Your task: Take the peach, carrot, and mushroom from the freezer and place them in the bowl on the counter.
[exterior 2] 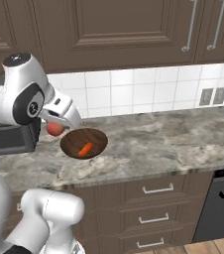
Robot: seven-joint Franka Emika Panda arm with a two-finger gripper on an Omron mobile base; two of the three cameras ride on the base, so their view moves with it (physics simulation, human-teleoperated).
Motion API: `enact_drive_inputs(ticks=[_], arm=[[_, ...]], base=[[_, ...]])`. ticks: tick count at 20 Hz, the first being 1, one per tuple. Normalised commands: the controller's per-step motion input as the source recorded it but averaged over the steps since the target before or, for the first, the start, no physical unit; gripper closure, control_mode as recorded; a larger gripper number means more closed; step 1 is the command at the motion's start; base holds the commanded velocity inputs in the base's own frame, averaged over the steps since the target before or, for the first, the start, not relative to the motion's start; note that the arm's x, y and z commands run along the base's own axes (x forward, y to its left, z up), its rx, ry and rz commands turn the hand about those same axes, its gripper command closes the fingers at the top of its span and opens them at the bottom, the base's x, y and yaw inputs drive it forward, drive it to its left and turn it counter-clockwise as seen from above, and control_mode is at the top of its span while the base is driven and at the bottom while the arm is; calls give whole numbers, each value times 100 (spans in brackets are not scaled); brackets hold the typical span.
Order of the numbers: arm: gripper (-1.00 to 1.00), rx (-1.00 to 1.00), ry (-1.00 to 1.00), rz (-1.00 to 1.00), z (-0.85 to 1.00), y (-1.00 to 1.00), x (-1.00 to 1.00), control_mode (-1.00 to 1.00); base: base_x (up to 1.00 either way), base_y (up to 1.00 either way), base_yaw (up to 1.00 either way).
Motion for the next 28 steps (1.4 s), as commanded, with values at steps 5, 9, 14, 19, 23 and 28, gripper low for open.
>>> enact_drive_inputs(ticks=[5, 9, 14, 19, 23, 28], arm=[[100, -1, 7, 25, -93, 42, 100, -100], [100, -10, 10, 5, -72, 69, 96, -100], [100, -3, 1, -3, -40, 25, 84, -100], [100, 0, 1, -4, -51, 26, 92, -100], [100, 0, 5, -7, -74, 11, 51, -100], [100, 0, 1, -4, -56, 0, 64, -100]], base=[[0, 0, 0], [0, 0, 0], [0, 0, 0], [0, 0, 0], [0, 0, 0], [0, 0, 0]])
